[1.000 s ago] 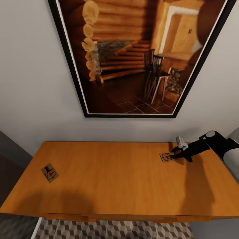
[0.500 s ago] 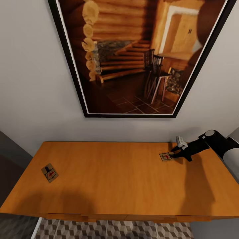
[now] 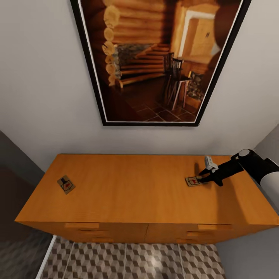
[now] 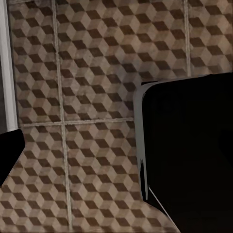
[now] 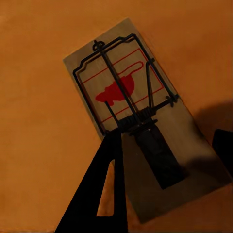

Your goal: Take the four mousetraps from the cabinet in the bathroom and place them on the bathroom floor. Make sure all four end up on the same floor surface, and ensure that at least two of them are either under or directly next to the same bathroom sink.

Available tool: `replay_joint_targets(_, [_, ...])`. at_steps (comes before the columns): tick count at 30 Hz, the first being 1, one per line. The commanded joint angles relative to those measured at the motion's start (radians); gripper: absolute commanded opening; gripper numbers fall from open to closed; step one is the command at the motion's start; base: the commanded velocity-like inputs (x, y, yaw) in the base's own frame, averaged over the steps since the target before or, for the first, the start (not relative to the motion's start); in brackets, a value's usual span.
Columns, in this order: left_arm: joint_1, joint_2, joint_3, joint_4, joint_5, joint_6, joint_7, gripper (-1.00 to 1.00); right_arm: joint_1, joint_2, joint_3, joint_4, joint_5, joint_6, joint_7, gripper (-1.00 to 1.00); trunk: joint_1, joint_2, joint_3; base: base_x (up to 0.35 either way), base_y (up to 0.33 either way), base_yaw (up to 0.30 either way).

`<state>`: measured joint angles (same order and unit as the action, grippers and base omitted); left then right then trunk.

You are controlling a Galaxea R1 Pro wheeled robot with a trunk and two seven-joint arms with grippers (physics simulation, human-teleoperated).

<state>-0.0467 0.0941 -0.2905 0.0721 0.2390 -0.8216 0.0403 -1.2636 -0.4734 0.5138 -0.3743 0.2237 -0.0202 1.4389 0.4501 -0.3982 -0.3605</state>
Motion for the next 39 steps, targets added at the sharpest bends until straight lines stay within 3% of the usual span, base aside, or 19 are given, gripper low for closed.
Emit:
replay_joint_targets(1, [-0.002,0.000,-0.009,0.003,0.003,-0.005,0.004,1.00,0.000,-0.001,0.000,-0.004,0.002,0.000,0.002,-1.00,0.000,-0.002,-0.002,-0.324,0.000,0.000])
replay_joint_targets(8, [-0.001,0.000,-0.009,0.003,0.003,-0.005,0.004,1.00,0.000,-0.001,0.000,-0.022,-0.057,0.023,0.005,-1.00,0.000,-0.002,-0.002,-0.325,0.000,0.000])
replay_joint_targets(12, [-0.001,0.000,-0.009,0.003,0.003,-0.005,0.004,1.00,0.000,-0.001,0.000,-0.035,-0.070,0.028,0.007,-1.00,0.000,-0.002,-0.002,-0.326,0.000,0.000])
replay_joint_targets(39, [-0.001,0.000,-0.009,0.003,0.003,-0.005,0.004,1.00,0.000,-0.001,0.001,-0.038,-0.072,0.028,0.007,-1.00,0.000,-0.002,-0.002,-0.313,0.000,0.000])
